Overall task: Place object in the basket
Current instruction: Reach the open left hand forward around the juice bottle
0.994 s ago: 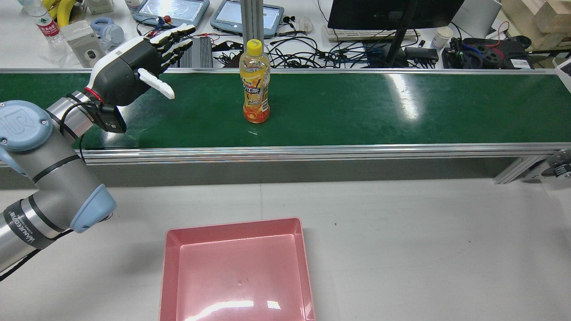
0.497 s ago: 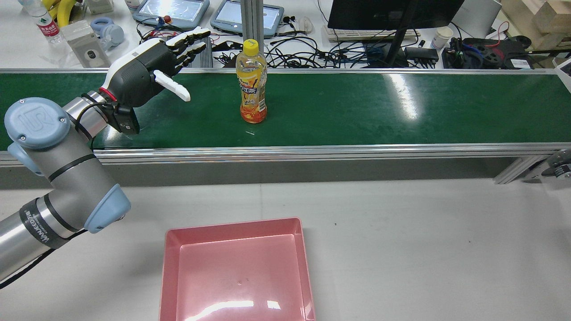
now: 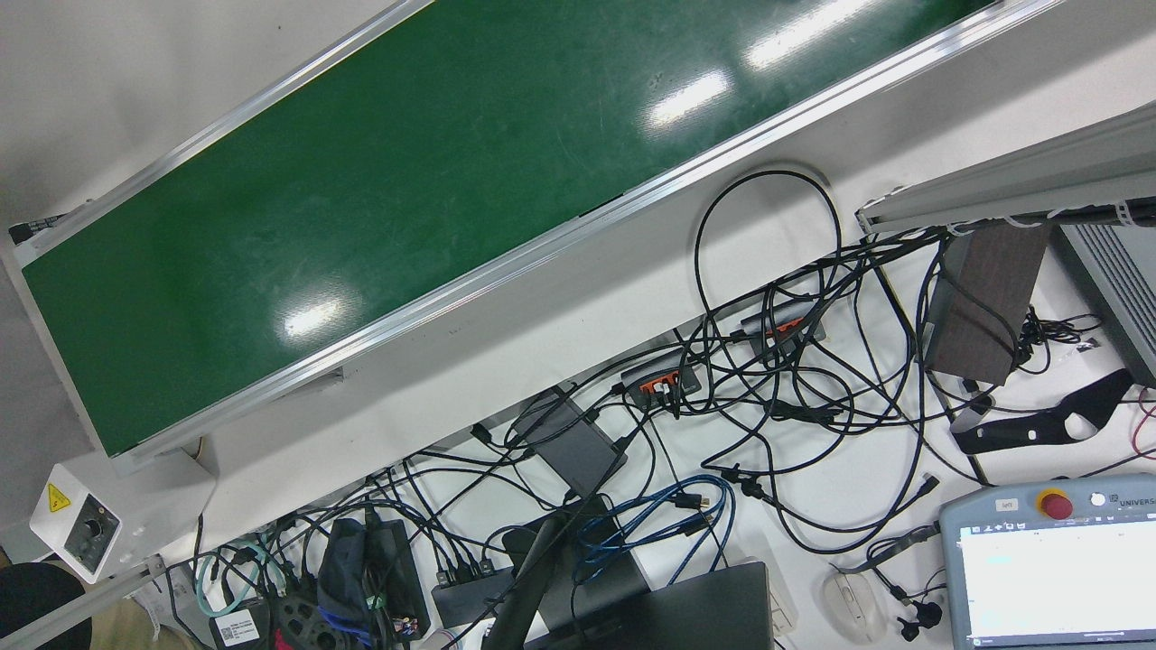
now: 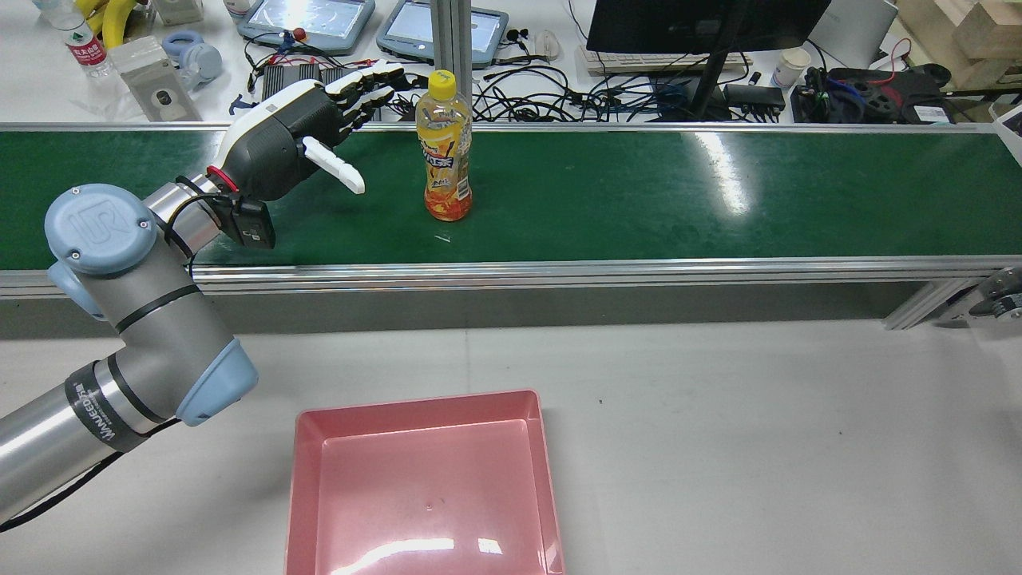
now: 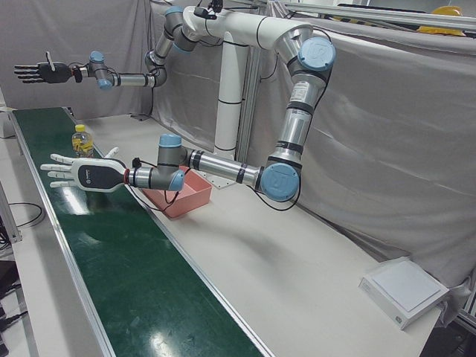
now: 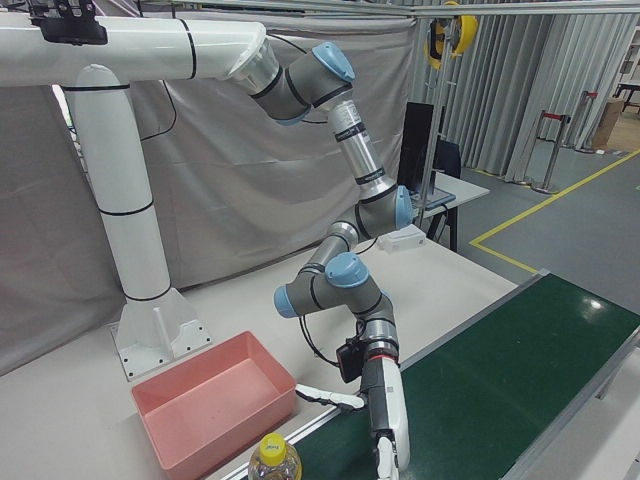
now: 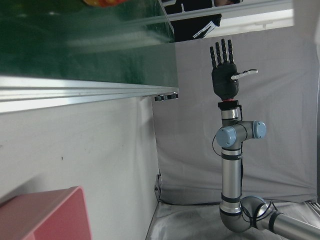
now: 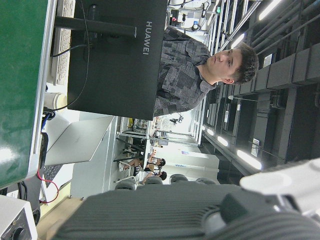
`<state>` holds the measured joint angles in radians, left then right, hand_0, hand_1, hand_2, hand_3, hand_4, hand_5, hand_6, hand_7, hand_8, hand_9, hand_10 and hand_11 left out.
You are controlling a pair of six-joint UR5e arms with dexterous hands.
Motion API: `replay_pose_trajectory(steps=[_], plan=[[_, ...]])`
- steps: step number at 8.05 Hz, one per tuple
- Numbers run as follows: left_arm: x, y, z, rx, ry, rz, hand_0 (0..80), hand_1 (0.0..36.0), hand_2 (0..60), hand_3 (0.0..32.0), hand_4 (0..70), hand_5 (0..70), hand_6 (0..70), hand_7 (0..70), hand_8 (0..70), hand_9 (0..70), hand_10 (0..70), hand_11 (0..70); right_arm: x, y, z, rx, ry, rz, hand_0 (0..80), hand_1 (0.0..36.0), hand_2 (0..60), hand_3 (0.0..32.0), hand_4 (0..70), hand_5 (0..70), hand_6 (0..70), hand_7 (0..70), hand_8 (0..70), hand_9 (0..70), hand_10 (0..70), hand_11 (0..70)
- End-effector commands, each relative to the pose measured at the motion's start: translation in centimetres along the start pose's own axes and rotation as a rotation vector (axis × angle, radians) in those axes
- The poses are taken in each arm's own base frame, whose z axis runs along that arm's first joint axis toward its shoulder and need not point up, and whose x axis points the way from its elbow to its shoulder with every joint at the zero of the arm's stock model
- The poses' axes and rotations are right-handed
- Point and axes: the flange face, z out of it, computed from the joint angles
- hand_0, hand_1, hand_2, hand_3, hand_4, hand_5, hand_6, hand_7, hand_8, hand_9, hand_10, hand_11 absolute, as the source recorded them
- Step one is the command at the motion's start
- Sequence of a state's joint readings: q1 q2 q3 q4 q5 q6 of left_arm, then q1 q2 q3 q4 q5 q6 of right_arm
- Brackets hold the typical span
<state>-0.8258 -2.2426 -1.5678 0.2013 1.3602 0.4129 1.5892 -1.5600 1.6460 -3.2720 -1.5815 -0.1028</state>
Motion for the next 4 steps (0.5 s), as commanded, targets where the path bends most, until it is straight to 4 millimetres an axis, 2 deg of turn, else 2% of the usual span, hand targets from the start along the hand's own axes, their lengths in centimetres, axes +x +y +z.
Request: replay_pose_trajectory(steps=[1,2,4], plan=[[-1.0,2.0,3.0,-0.014,0.005,-0.008,59.3,2.5,0.0,3.8,12.0,14.2,0.0,0.5,6.5,8.5,0.0,0.6,0.0,0.0,0.0,0.000,0.000,0.000,0.0,0.0,0.0,0.0,0.0,0.0,0.0,0.0,0.0,0.0,0.0,0.0],[-1.3,2.3,4.4,-0.015,0.004,-0.009,58.9,2.5,0.0,3.6,11.8,14.3,0.0,0.5,6.7,8.7,0.0,0.8,0.0,0.0,0.0,0.000,0.000,0.000,0.0,0.0,0.0,0.0,0.0,0.0,0.0,0.0,0.0,0.0,0.0,0.0],[-1.4,2.5,5.3,-0.019,0.006,-0.007,59.1,2.6,0.0,3.2,12.3,14.5,0.1,0.6,6.7,8.6,0.0,0.5,0.0,0.1,0.0,-0.001,0.000,0.002,0.0,0.0,0.0,0.0,0.0,0.0,0.0,0.0,0.0,0.0,0.0,0.0]])
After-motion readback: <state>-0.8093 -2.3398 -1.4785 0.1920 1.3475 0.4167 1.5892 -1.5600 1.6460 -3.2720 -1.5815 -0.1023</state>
